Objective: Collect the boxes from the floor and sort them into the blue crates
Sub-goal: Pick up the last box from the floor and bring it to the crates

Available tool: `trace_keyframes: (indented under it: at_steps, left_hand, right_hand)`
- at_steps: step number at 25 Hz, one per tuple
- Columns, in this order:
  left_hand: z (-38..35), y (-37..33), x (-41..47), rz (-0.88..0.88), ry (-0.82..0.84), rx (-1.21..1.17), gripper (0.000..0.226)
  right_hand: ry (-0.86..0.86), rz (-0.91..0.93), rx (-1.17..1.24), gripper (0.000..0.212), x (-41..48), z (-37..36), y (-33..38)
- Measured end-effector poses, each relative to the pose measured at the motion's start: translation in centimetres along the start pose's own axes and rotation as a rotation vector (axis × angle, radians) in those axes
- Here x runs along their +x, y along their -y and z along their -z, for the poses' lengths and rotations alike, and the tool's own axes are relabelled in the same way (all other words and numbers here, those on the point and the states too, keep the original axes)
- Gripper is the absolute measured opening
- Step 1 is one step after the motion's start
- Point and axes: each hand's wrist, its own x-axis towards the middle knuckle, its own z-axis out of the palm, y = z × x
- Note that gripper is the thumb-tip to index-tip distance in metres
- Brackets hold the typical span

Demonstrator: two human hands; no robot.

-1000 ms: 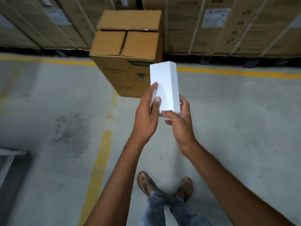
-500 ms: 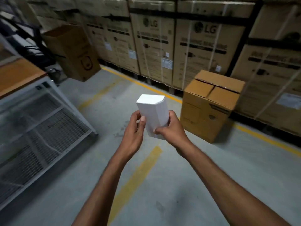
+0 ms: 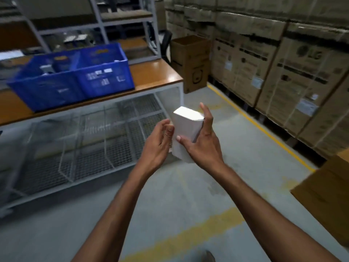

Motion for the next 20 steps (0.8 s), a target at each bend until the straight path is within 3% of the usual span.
trace_keyframes:
  at_steps: [3,6,11,20]
  left_hand:
    - [7.0,3.9,2.6,0.019,-0.134,0.009,0.043]
    - [12.8,7.0,6.4,0.023,-0.230,0.034,0.030]
    - [21.1,9.8,13.7,0.024,-0.351,0.150,0.037]
    - [34.8,15.7,27.4,-0.030,-0.463,0.197,0.046]
  right_hand:
    - [0.055,0.089,0.069,0.088,5.0,-7.3,2.8]
    - [0.136,0.180,0.166,0.084,10.3,-14.0,4.5]
    - [0.177,0.261,0.286,0.082,20.1,-23.3,7.7]
    - [0.179,0.449,0.239,0.083,35.9,-37.0,15.5]
